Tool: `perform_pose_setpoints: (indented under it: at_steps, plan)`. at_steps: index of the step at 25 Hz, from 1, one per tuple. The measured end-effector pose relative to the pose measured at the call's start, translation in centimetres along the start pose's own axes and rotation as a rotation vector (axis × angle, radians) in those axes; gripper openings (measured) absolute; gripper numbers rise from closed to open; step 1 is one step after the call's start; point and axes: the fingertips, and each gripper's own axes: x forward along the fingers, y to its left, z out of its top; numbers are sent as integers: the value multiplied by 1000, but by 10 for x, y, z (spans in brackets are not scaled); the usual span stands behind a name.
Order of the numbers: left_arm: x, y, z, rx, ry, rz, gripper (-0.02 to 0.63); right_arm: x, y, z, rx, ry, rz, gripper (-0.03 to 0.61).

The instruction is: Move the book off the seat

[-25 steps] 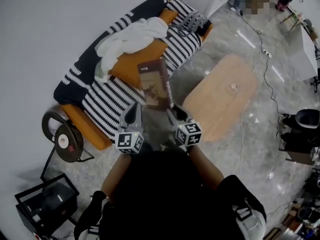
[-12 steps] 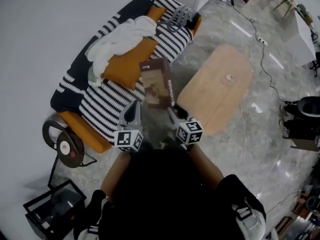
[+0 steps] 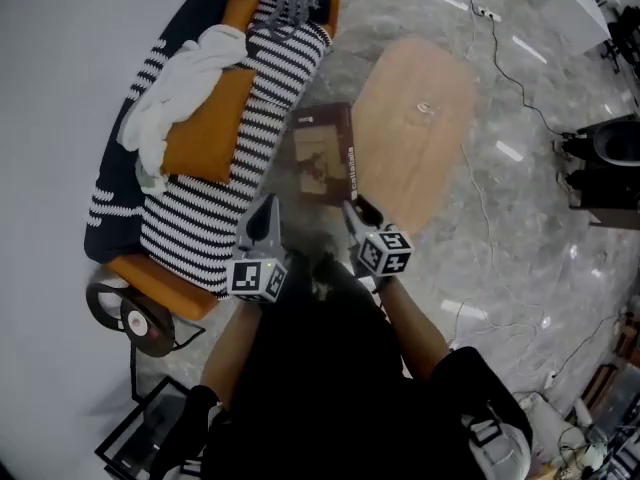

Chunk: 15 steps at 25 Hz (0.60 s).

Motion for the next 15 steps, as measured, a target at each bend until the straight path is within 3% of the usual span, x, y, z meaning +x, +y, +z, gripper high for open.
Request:
perform_pose_setpoints:
  at_steps: [15]
  plan:
    - [134,-92,-79,10,186,-327,6,-19,-148,-37,240,-63,-286,147]
